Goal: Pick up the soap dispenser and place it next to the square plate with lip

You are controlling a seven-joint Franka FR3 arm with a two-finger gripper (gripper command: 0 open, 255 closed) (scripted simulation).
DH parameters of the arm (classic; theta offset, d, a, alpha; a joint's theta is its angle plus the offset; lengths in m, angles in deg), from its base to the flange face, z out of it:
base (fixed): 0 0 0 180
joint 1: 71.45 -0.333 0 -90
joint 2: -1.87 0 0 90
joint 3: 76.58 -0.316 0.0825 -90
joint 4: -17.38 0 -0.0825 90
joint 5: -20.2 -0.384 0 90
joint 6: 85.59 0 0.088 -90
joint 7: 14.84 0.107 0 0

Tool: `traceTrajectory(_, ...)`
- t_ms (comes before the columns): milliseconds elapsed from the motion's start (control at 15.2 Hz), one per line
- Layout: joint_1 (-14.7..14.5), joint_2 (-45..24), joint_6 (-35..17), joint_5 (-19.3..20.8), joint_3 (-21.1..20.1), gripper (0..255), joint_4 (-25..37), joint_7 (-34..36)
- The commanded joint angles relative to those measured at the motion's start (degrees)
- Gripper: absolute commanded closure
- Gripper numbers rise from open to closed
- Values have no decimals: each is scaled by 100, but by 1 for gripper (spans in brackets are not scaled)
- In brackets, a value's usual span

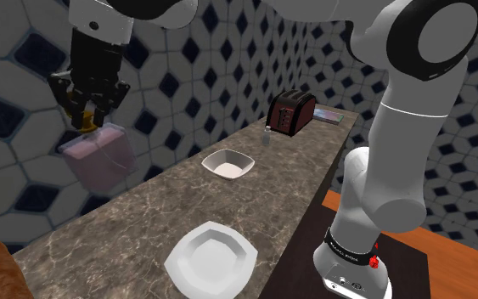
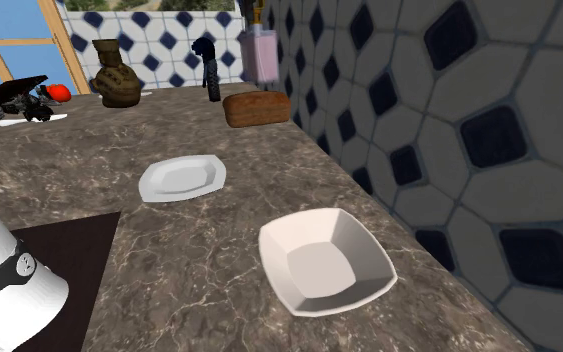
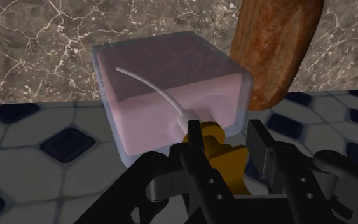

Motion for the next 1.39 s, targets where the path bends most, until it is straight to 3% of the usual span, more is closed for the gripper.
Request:
traceTrajectory(0, 1, 20, -155, -12, 1, 255, -169, -21)
traceTrajectory(1320, -17, -136, -1657, -100, -18, 255, -1523, -190)
